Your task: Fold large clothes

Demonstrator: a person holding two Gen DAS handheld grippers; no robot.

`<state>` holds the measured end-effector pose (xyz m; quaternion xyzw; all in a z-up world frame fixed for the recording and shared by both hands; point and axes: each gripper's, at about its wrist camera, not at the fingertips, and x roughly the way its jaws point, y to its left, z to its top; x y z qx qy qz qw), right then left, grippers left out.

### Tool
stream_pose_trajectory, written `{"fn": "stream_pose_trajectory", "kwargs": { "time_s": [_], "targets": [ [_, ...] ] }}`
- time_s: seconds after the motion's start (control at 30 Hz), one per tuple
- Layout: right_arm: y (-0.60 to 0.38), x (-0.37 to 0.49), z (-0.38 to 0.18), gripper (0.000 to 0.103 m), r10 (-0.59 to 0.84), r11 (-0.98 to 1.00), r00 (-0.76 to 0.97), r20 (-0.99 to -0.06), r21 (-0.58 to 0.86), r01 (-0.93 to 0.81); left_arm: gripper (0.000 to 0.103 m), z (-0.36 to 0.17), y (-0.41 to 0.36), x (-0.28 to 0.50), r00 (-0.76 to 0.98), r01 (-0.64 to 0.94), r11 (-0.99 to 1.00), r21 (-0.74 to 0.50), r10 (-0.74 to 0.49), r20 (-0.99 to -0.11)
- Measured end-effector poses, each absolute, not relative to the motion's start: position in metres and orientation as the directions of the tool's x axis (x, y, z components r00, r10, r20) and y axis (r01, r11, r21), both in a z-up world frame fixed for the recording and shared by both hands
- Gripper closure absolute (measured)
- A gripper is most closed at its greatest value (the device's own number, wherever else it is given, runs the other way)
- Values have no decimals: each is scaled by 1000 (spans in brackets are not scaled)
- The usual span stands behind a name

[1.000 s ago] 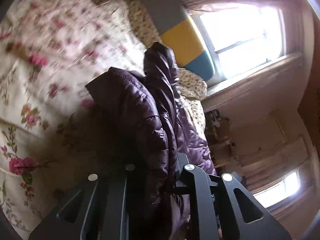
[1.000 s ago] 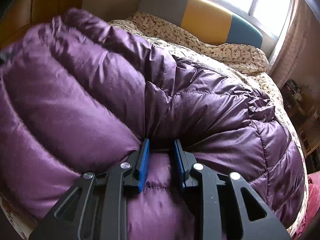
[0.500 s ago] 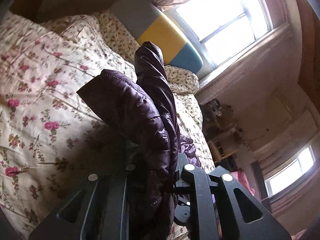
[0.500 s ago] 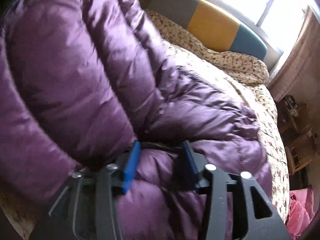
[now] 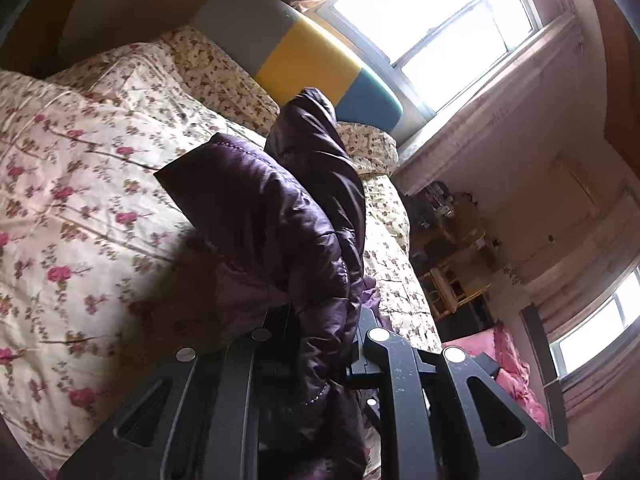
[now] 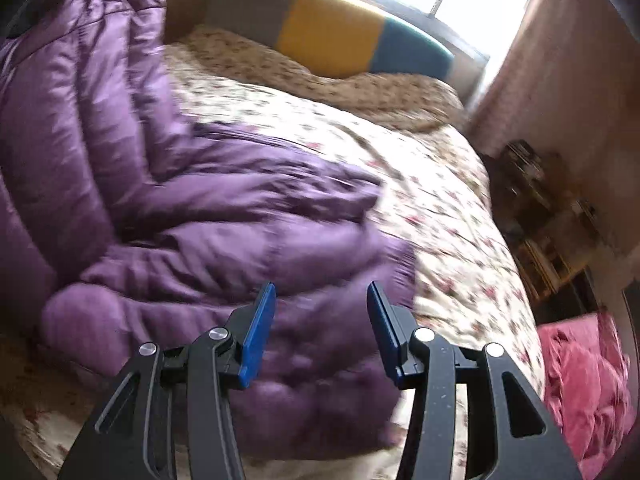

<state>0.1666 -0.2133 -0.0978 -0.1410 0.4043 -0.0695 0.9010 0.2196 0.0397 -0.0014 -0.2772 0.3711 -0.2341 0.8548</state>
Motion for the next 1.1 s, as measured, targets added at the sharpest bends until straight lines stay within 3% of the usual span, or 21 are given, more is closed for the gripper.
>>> {"fn": "stream_pose_trajectory", "kwargs": {
  "time_s": [0.27,0.7,0.83,0.97,1.1],
  "targets": [
    [-273,158,-95,55,-326,942,613,-720,-298,153,88,-5,-50,236,567,256,791,-556,-589,-576],
    [-327,154,-118,55,-357,934,530,-769,-274,231,88,-76,-178,256,430,357,816,-454,-575,-696],
    [-329,155,-124,55,-363,931,516,-776,-273,244,80,-76,-184,253,413,389,801,-454,-593,-691],
    [-325,155,-126,49,-371,927,509,-777,-278,251,51,-57,-169,241,400,430,753,-498,-654,-642],
    [-321,152,-123,46,-379,924,507,-774,-285,257,43,-33,-151,220,406,479,699,-530,-712,-572]
  ]
}}
